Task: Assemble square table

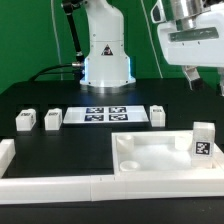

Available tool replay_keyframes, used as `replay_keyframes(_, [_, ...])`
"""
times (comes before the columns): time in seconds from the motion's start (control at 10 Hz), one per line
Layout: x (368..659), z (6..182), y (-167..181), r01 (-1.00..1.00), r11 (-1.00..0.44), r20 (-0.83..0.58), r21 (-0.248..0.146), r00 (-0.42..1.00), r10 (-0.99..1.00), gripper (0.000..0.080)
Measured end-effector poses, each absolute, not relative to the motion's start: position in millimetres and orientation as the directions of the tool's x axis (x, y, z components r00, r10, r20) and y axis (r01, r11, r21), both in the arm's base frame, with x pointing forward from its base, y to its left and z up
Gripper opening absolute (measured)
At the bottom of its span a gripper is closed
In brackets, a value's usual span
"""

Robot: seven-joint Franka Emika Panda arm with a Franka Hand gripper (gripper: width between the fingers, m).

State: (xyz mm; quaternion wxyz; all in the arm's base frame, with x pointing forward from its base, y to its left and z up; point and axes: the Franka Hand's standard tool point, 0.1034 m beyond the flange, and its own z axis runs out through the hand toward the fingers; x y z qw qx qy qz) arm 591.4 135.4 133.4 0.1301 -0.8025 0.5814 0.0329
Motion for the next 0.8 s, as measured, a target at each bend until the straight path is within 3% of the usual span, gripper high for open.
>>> replay_keyframes(0.3, [581,122.6,139,-0.827,-0.52,-0.148,-0.211,0.553,-0.82,0.0649])
replay_keyframes(0.6, [535,95.0,140,-0.641,-0.741,-0.09,-0.201,0.765,-0.637,0.0649])
replay_keyframes(0.7, [527,90.1,146,-0.576,-0.797,-0.062,-0.182,0.816,-0.575,0.0649])
replay_keyframes(0.8, [529,90.9,144,-0.515,-0.836,-0.048,-0.188,0.855,-0.516,0.0649])
